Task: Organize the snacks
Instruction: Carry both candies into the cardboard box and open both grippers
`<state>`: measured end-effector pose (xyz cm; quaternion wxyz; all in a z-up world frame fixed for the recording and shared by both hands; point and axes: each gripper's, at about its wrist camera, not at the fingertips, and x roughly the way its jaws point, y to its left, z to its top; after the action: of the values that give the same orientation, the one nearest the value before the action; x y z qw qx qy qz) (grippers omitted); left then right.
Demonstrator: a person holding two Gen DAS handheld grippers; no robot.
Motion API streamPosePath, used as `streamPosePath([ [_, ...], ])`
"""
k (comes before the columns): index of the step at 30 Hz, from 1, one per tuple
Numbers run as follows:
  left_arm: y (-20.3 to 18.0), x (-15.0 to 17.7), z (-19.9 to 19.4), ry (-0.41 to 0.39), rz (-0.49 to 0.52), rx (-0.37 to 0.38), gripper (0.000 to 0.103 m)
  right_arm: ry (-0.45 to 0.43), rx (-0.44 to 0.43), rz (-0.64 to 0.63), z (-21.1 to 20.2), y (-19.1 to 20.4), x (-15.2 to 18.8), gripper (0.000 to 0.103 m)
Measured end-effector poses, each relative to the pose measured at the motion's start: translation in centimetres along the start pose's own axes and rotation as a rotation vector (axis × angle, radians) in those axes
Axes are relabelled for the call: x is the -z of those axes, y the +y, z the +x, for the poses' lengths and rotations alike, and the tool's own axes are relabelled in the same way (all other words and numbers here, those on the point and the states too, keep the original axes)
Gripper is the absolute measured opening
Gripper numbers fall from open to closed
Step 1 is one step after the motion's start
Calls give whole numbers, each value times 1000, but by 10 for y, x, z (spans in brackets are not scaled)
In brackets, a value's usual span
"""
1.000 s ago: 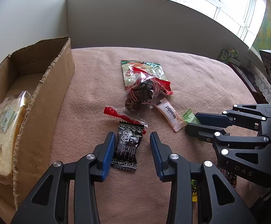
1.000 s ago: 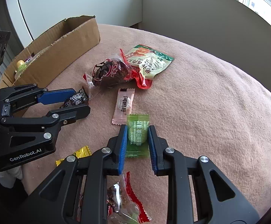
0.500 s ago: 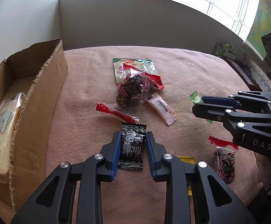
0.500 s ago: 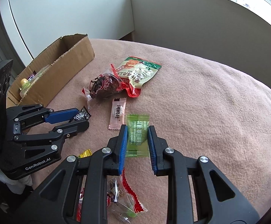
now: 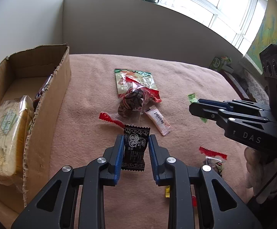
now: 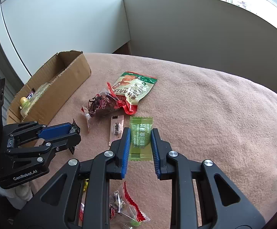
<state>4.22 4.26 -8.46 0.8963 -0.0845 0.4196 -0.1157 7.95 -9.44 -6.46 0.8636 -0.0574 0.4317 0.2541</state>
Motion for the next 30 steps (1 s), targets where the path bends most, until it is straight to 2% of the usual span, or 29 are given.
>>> streamPosePath([
  [8,1,-10,-36,-97,-8,35,24,-84,-23,1,-21,17,-21,22],
  [13,23,-18,-68,-179,-46,47,24,-130,-98,-6,-25,52,-45,22],
  [17,54,-15,-89,-233,-88,6,24,-144,-130,-47,-19,87,-60,22],
  [24,105,-7,-106,-279,-153,-75,24,-120,-191,-78,11,137,-74,22],
  [26,117,-4,-107,-281,-164,-112,24,-107,-214,-89,19,152,-75,22],
  [30,138,5,-105,-264,-184,-139,24,-78,-221,-147,37,180,-75,22],
])
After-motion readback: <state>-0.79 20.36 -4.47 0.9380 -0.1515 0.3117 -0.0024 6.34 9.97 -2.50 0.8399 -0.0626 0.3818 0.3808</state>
